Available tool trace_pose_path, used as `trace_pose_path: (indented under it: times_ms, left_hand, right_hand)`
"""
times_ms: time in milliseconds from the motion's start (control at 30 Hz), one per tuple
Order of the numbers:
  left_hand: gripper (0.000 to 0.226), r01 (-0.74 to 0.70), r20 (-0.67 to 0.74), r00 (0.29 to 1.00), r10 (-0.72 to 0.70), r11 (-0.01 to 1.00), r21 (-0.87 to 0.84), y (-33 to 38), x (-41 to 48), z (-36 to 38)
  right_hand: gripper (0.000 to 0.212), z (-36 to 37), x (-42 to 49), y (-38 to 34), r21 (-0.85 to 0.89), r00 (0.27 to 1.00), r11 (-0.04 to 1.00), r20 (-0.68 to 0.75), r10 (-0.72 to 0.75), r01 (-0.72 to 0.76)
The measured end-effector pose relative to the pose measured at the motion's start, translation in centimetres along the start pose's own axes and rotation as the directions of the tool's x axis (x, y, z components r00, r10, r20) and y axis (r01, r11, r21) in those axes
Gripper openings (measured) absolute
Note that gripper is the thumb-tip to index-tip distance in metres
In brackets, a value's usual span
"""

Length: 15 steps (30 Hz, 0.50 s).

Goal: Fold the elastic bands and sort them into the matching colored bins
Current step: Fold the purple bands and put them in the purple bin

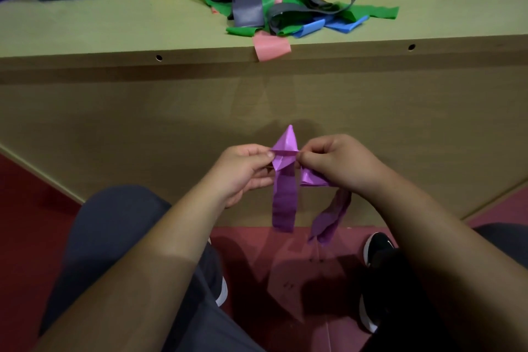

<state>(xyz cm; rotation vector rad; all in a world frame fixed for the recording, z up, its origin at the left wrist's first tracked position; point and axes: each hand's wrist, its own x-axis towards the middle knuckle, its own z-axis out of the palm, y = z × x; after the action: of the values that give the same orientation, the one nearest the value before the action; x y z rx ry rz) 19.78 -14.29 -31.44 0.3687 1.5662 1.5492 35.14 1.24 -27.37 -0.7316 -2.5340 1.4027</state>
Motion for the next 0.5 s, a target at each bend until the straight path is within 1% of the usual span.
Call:
trace_pose_path:
  times_ms: [67, 167, 200, 233, 267, 300, 333, 367, 400, 433, 467, 500]
  left_hand:
    - [0.012, -0.052, -0.070, 0.996, 0.063, 0.987, 0.153, 0.0, 0.2, -0.1]
    - [0.014, -0.099, -0.122, 0.983, 0.140, 0.950, 0.296, 0.1, 0.1, -0.1]
    - [0.014, -0.126, -0.138, 0.972, 0.189, 0.919, 0.375, 0.1, 0.2, -0.1]
    - [0.015, -0.164, -0.144, 0.955, 0.260, 0.863, 0.478, -0.1, 0.3, -0.3]
    - [0.016, -0.211, -0.127, 0.926, 0.355, 0.767, 0.605, -0.1, 0.4, -0.5]
    - [0.015, -0.255, -0.078, 0.889, 0.452, 0.628, 0.735, -0.1, 0.5, -0.8]
    - [0.014, -0.273, -0.008, 0.853, 0.523, 0.458, 0.846, 0.0, 0.7, -1.1]
    - [0.012, -0.264, 0.058, 0.832, 0.552, 0.303, 0.916, 0.1, 0.8, -1.2]
    - [0.013, -0.243, 0.098, 0.829, 0.551, 0.195, 0.950, 0.2, 0.8, -1.2]
    - [0.016, -0.228, 0.120, 0.833, 0.540, 0.137, 0.964, 0.4, 0.8, -1.0]
    - [0.021, -0.226, 0.134, 0.838, 0.529, 0.113, 0.967, 0.4, 0.9, -0.9]
    - [0.026, -0.234, 0.139, 0.839, 0.526, 0.118, 0.965, 0.5, 0.7, -0.6]
  right_hand:
    - [0.019, 0.0, -0.1, 0.0, -0.052, 1.000, 0.999, -0.004, 0.007, -0.007]
    - [0.020, -0.1, 0.0, 0.2, -0.110, 1.000, 0.994, -0.017, 0.021, -0.023]
    - [0.020, -0.2, 0.1, 0.2, -0.142, 0.999, 0.990, -0.026, 0.022, -0.026]
    - [0.020, -0.2, 0.2, 0.4, -0.183, 0.999, 0.983, -0.035, 0.021, -0.027]
    - [0.020, -0.2, 0.4, 0.5, -0.220, 0.999, 0.975, -0.046, 0.019, -0.029]
    - [0.020, -0.3, 0.5, 0.6, -0.251, 0.998, 0.967, -0.054, 0.021, -0.034]
    - [0.019, -0.4, 0.6, 0.7, -0.279, 0.998, 0.959, -0.060, 0.027, -0.043]
    - [0.019, -0.5, 0.7, 0.8, -0.312, 0.998, 0.949, -0.062, 0.033, -0.051]
    - [0.020, -0.5, 0.7, 0.8, -0.351, 0.997, 0.934, -0.062, 0.040, -0.060]
    - [0.021, -0.6, 0.7, 0.7, -0.396, 0.997, 0.916, -0.058, 0.045, -0.065]
    - [0.022, -0.6, 0.7, 0.6, -0.439, 0.997, 0.896, -0.055, 0.049, -0.068]
    - [0.021, -0.6, 0.6, 0.4, -0.470, 0.997, 0.880, -0.054, 0.051, -0.071]
